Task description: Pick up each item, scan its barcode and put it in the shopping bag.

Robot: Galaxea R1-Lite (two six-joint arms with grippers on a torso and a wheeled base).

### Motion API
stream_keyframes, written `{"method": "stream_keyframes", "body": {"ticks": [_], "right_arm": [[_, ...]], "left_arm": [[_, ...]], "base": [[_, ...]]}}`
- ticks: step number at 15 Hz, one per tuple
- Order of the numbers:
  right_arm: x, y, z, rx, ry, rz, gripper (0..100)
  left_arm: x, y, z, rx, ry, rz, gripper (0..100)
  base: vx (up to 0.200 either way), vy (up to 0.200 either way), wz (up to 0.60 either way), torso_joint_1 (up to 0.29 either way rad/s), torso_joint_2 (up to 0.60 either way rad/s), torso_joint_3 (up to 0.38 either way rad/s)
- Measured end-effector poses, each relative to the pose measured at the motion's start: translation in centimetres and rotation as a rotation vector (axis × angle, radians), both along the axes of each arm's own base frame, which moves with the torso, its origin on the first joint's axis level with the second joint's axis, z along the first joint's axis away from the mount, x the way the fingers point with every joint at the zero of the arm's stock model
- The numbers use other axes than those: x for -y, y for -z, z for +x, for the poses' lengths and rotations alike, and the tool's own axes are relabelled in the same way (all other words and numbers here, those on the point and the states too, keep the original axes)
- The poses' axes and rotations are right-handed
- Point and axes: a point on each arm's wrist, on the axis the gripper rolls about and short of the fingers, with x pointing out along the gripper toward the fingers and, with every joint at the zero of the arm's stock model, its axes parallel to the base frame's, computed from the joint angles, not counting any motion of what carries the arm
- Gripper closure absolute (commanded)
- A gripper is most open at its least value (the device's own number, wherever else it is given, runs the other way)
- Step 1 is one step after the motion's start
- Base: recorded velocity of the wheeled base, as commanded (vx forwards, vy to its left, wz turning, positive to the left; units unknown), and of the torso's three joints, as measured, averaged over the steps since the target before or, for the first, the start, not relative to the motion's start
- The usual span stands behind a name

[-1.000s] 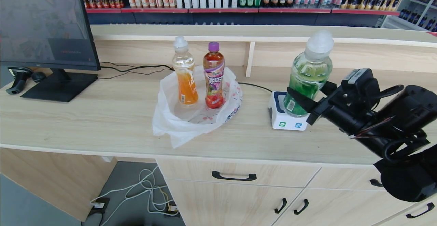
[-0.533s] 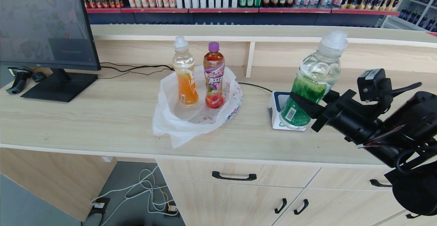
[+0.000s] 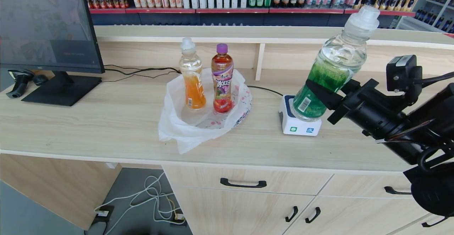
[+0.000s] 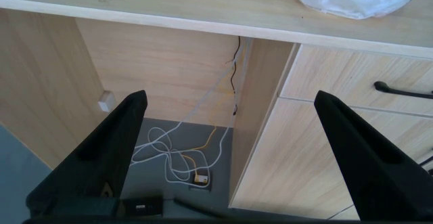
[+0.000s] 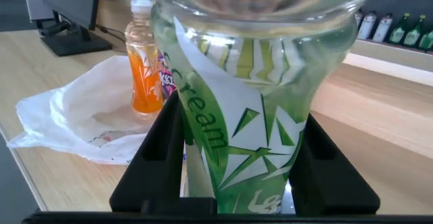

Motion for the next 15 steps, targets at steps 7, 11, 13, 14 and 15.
{"method": "stream_keyframes", "body": {"ticks": [7,11,13,14,15], "right_arm": [[-0.06,-0.55,0.27,0.014,-0.001,0.014,100],[-0.09,-0.39,0.22,0.010,-0.005,0.012,100],[-0.10,-0.36,0.22,0.008,-0.006,0.012,100],[-0.10,-0.37,0.22,0.009,-0.006,0.012,100],[-0.12,-0.40,0.22,0.010,-0.007,0.013,100]], "left_arm": [[0.00,0.00,0.00,0.000,-0.001,-0.001,0],[0.00,0.00,0.00,0.000,-0.001,-0.001,0],[0.00,0.00,0.00,0.000,0.000,-0.001,0],[0.00,-0.01,0.00,0.001,-0.001,-0.001,0],[0.00,0.00,0.00,0.000,-0.001,-0.001,0]], "base": [[0.000,0.143,0.00,0.004,0.00,-0.001],[0.000,0.200,0.00,-0.001,0.00,0.005],[0.000,0.200,0.00,0.007,0.00,-0.005],[0.000,0.200,0.00,-0.002,0.00,0.007],[0.000,0.200,0.00,0.007,0.01,0.002]]}}
